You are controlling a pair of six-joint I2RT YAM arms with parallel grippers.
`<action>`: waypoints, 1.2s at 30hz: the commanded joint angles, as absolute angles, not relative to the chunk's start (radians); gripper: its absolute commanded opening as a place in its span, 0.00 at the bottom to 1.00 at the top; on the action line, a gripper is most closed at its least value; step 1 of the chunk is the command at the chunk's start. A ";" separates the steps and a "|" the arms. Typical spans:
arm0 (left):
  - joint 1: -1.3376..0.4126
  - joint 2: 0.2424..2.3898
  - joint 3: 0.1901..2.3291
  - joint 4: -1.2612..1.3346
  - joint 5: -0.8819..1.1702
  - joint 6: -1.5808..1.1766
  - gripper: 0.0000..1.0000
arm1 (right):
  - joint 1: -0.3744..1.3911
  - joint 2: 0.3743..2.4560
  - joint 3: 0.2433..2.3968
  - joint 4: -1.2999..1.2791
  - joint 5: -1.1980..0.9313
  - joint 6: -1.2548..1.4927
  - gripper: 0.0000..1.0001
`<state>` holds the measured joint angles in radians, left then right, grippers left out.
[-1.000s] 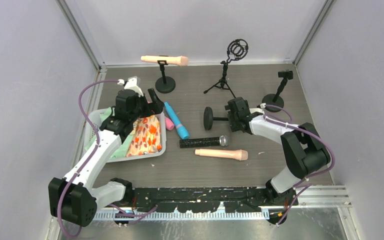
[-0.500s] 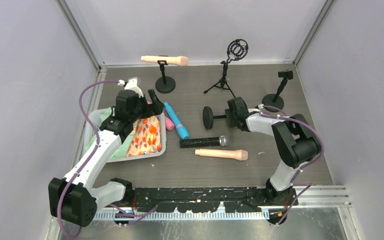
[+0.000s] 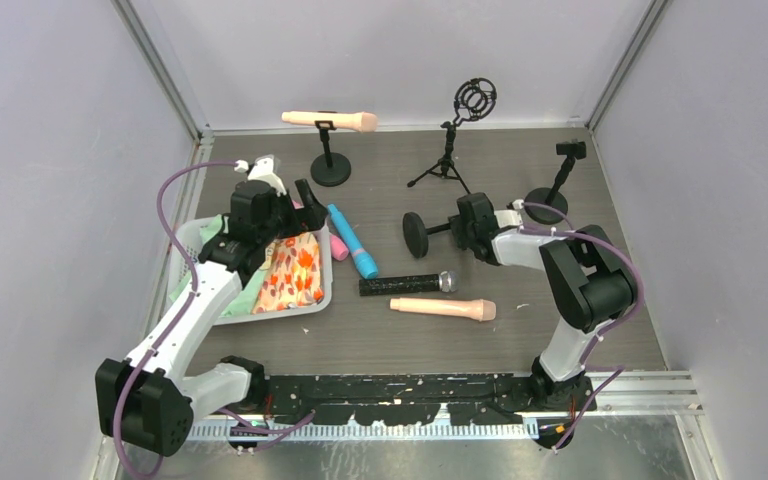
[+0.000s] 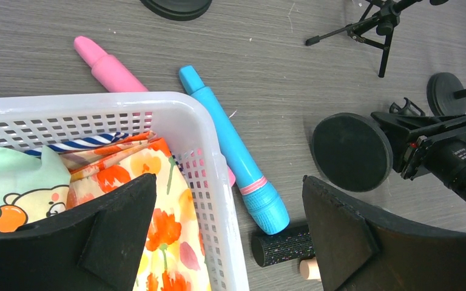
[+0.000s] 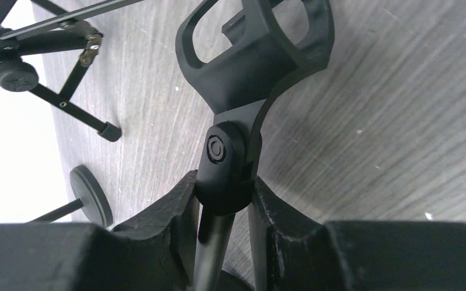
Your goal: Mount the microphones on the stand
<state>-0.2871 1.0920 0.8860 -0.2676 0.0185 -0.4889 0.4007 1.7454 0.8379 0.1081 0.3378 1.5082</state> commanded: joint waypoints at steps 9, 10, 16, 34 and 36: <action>-0.288 1.055 0.905 -0.266 0.008 -0.476 0.91 | 0.419 1.680 0.859 0.606 0.340 1.015 0.01; -0.288 1.054 0.903 -0.265 -0.007 -0.477 0.91 | 0.422 1.681 0.866 0.630 0.325 0.965 0.01; -0.289 1.041 0.889 -0.263 -0.026 -0.480 0.91 | 0.460 1.706 0.874 0.798 0.239 0.624 0.01; -0.288 1.014 0.867 -0.273 -0.036 -0.470 0.92 | 0.536 1.802 0.779 1.077 -0.270 -0.096 0.12; -0.288 1.013 0.865 -0.272 -0.037 -0.471 0.92 | 0.536 1.780 0.797 1.011 -0.274 -0.121 0.12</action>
<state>-0.2871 1.0389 0.8715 -0.2836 -0.0257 -0.4885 0.5392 1.8202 0.7753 0.9951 -0.2066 -0.0219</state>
